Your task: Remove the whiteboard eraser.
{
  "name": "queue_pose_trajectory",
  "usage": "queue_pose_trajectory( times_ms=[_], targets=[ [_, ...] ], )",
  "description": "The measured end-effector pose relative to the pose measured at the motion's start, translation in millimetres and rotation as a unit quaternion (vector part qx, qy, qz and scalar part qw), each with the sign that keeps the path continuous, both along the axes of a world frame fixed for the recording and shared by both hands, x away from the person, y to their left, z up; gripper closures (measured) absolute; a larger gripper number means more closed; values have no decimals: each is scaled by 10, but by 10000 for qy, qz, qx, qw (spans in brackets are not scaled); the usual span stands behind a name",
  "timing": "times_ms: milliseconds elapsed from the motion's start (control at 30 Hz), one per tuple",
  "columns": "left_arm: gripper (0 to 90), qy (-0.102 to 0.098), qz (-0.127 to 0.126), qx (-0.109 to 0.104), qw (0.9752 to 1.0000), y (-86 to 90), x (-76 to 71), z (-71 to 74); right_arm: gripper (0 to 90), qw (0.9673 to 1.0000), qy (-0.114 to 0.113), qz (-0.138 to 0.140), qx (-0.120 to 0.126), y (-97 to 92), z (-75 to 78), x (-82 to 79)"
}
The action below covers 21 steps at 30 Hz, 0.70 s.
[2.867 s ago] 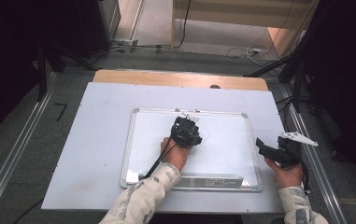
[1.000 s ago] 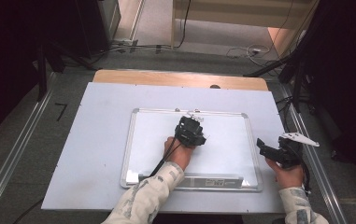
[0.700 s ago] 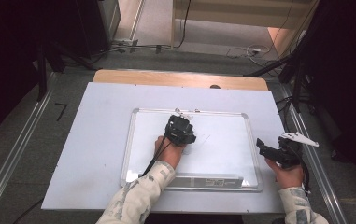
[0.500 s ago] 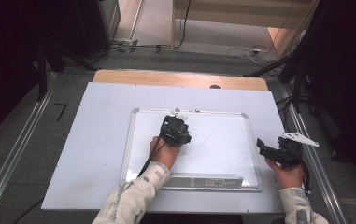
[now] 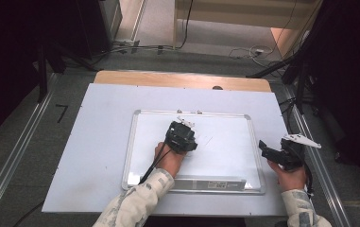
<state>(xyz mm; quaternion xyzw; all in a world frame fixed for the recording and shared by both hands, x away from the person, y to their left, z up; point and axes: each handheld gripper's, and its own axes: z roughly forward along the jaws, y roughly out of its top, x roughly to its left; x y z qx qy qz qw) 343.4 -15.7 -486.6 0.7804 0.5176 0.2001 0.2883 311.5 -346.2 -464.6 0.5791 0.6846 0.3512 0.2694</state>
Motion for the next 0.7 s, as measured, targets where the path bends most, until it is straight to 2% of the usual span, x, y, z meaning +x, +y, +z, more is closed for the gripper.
queue_pose_trajectory(
  times_ms=[367,567,700],
  targets=[
    [402,-2,-296,7,9996,-316,-15,3,116,10000,-13,24,8,-2,1,3],
    [401,-5,-367,2,9993,-280,10,3,115,10000,-6,-7,6,-11,1,-1],
    [400,8,-170,31,9999,-123,68,7,115,10000,21,-14,27,-23,0,-9]
  ],
)
